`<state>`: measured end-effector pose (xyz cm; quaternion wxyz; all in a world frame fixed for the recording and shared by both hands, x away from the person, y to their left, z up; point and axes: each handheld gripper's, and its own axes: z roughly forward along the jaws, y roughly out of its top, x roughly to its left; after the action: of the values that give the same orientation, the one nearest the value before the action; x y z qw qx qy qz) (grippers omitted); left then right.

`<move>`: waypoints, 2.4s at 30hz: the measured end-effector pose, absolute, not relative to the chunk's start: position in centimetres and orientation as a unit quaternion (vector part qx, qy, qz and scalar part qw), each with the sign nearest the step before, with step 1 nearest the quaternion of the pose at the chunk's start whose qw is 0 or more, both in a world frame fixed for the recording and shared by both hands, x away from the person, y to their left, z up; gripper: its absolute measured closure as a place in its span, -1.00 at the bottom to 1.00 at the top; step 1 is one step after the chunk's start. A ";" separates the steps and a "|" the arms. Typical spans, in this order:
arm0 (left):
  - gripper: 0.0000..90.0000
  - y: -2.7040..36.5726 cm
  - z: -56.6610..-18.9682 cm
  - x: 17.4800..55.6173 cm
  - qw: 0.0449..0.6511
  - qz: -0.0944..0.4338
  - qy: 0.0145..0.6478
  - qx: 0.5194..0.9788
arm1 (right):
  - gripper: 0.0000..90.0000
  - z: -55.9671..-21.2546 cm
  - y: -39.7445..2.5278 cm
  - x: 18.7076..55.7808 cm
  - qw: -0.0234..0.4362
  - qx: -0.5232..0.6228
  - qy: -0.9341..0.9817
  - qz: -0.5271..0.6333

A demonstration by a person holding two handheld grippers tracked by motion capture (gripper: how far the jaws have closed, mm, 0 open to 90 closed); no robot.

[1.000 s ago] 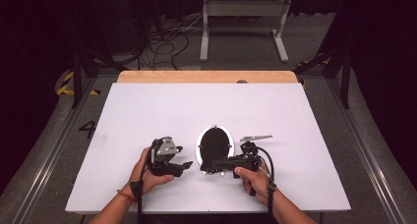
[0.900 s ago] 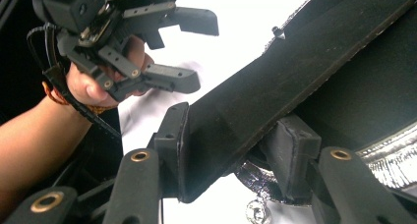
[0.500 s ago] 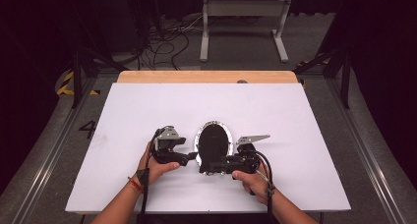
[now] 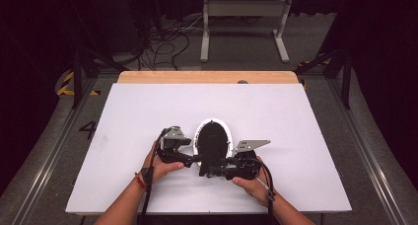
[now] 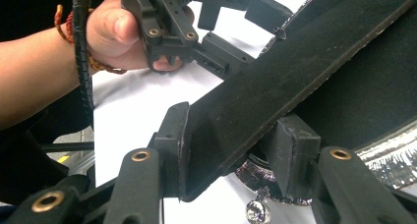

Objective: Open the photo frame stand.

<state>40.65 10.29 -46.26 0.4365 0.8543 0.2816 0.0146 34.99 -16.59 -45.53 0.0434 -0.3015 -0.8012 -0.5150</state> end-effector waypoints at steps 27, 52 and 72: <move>-0.01 10.7 -44.2 40.6 0.482 0.083 0.264 0.832 | 0.23 -45.3 -16.9 34.6 0.008 -0.243 -0.821 -0.516; 0.19 10.7 -42.9 39.1 0.526 0.119 0.259 0.801 | 0.21 -45.6 -17.3 35.1 -0.015 -0.242 -0.829 -0.504; 0.13 10.7 -43.1 39.1 0.532 0.103 0.235 0.807 | 0.62 -45.2 -17.2 35.0 0.001 -0.230 -0.826 -0.515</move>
<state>39.11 10.73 -43.13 0.5324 0.8067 0.2347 0.1030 34.99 -17.16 -45.24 0.0013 -0.2295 -0.8258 -0.5151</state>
